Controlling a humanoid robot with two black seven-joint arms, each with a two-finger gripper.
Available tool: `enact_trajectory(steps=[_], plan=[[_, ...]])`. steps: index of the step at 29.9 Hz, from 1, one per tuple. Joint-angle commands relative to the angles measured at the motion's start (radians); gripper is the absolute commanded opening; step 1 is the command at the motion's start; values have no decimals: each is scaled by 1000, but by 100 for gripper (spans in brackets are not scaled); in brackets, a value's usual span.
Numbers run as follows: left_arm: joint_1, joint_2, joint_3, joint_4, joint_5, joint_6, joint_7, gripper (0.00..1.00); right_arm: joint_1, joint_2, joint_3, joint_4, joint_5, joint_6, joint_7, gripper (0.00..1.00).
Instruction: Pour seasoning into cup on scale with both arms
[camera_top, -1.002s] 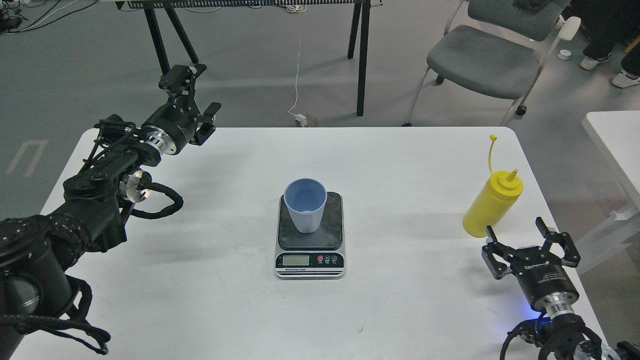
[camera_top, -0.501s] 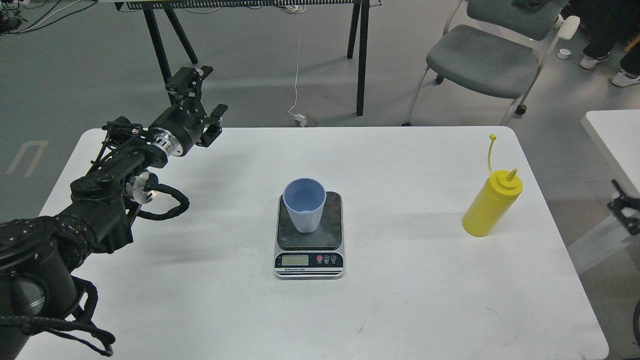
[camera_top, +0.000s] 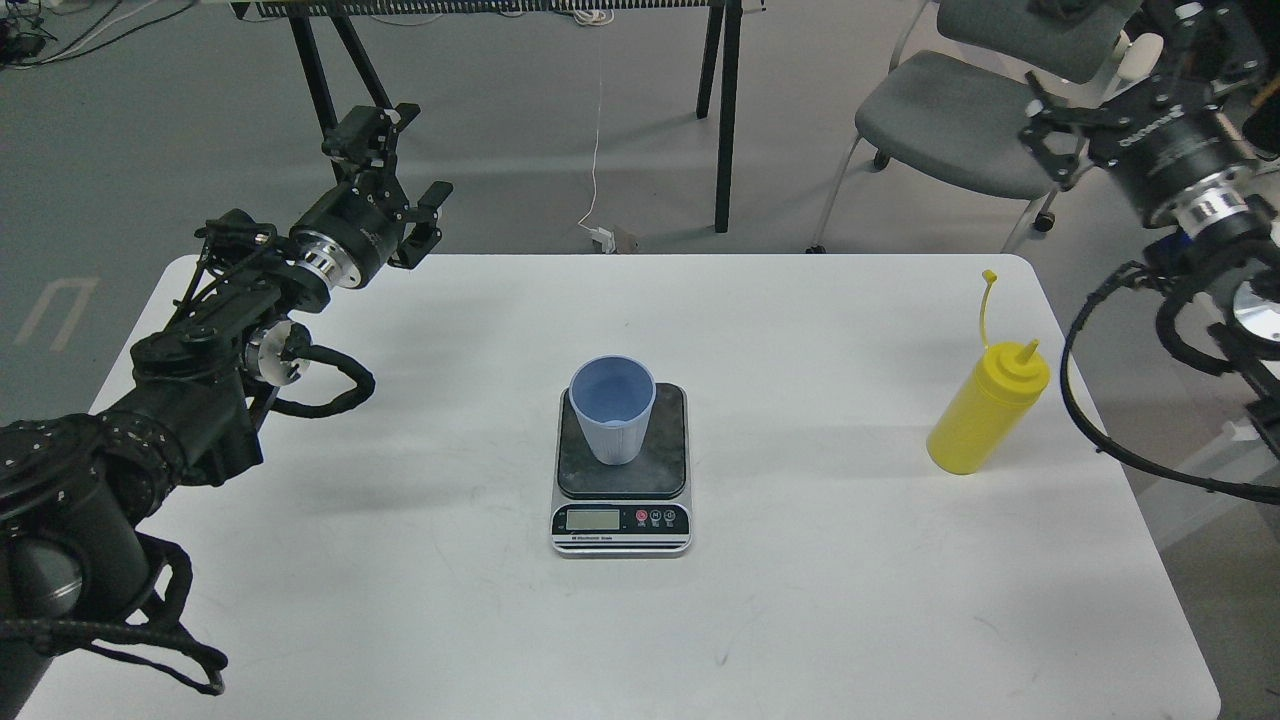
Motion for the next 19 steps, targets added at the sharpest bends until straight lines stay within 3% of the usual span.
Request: enact_trajectory(steps=[1, 6, 19], plan=[[-3, 7, 0, 1, 0, -2, 0, 95, 13, 113, -23, -22, -18, 0, 3, 99], [-20, 33, -14, 1, -31, -5, 0, 95, 2, 203, -18, -37, -77, 0, 16, 99], [-124, 61, -15, 1, -87, -12, 0, 95, -26, 210, -21, -51, -107, 0, 18, 99]])
